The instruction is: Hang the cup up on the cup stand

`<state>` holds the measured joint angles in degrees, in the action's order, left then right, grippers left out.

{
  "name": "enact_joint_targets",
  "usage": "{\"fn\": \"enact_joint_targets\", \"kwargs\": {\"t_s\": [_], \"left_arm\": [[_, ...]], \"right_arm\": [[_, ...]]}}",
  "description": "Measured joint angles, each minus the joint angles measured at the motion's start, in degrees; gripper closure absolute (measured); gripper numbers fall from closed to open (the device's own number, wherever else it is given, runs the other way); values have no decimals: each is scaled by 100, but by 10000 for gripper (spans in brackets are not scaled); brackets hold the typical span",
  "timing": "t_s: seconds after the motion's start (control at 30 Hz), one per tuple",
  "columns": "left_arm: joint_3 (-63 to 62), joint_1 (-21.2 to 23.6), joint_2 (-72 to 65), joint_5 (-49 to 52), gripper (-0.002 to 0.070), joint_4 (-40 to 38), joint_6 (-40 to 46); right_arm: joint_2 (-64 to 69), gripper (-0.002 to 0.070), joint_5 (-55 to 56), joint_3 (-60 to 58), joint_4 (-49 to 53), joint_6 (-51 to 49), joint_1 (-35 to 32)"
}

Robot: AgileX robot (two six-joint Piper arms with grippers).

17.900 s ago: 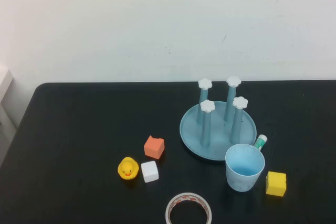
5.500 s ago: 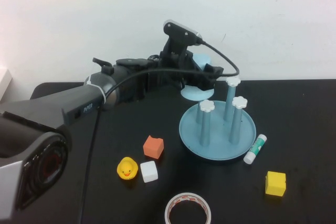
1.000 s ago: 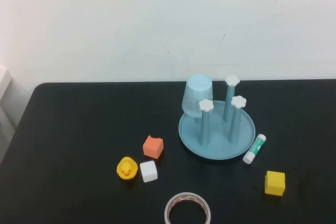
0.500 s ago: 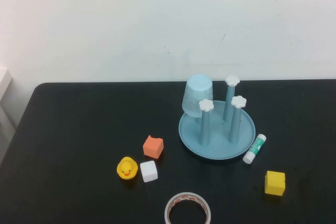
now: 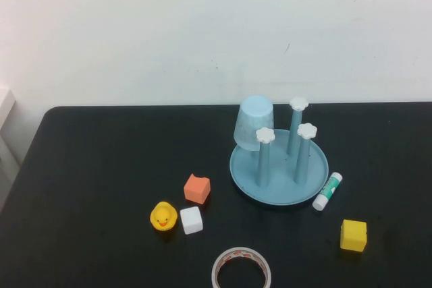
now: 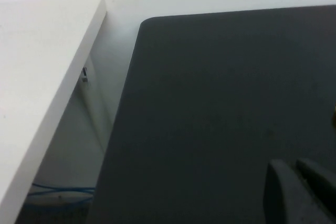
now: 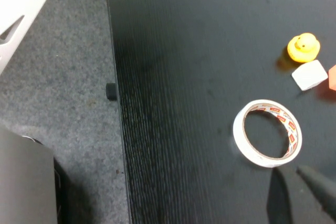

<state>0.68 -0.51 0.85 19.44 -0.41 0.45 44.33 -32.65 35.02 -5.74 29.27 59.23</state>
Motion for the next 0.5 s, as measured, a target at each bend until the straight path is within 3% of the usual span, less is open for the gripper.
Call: {"fn": "enact_joint_targets", "kwargs": {"t_s": [0.5], "left_arm": [[0, -173, 0, -10, 675, 41, -316]], "right_arm": [[0, 678, 0, 0, 0, 0, 0]]}}
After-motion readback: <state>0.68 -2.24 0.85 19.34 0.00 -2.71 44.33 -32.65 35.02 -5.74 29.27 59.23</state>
